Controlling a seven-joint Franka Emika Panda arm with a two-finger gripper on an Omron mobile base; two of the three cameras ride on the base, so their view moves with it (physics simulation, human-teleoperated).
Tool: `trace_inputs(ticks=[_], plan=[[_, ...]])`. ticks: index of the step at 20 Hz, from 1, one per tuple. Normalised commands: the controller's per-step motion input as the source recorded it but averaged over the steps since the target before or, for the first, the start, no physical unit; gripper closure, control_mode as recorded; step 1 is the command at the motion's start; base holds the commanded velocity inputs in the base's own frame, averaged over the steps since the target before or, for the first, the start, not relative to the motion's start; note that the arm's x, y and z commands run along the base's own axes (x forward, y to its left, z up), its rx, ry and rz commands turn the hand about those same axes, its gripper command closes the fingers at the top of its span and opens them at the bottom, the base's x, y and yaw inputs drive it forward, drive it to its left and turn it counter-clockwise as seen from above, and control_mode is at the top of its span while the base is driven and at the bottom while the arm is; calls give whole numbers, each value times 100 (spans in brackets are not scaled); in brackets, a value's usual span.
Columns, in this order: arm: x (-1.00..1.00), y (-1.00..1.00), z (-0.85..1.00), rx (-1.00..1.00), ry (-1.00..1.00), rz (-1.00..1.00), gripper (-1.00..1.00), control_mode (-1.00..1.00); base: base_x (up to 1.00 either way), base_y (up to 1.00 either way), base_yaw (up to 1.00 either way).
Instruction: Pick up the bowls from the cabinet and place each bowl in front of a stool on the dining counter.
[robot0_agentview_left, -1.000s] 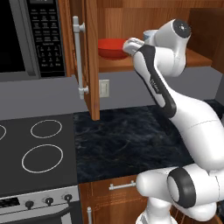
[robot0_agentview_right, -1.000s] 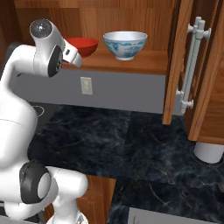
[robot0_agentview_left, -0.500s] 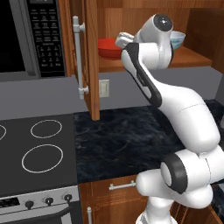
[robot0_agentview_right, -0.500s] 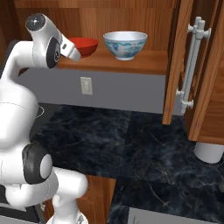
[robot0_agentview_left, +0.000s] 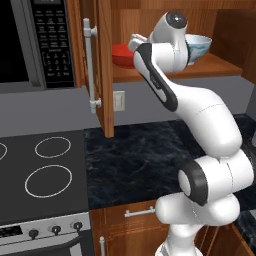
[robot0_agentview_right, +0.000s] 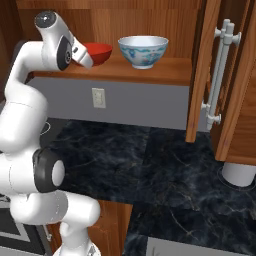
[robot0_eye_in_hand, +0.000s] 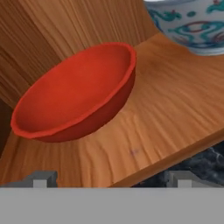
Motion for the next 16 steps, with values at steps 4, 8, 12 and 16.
trace_inputs(ticks=[4, 8, 12, 16], plan=[[29, 0, 0, 6, 9, 0, -100, -100, 0, 0, 0], [31, 3, 0, 3, 3, 0, -100, -100, 0, 0, 0], [22, 17, -1, 0, 0, 0, -100, -100, 0, 0, 0], [24, 16, -6, 0, 0, 0, -100, -100, 0, 0, 0]])
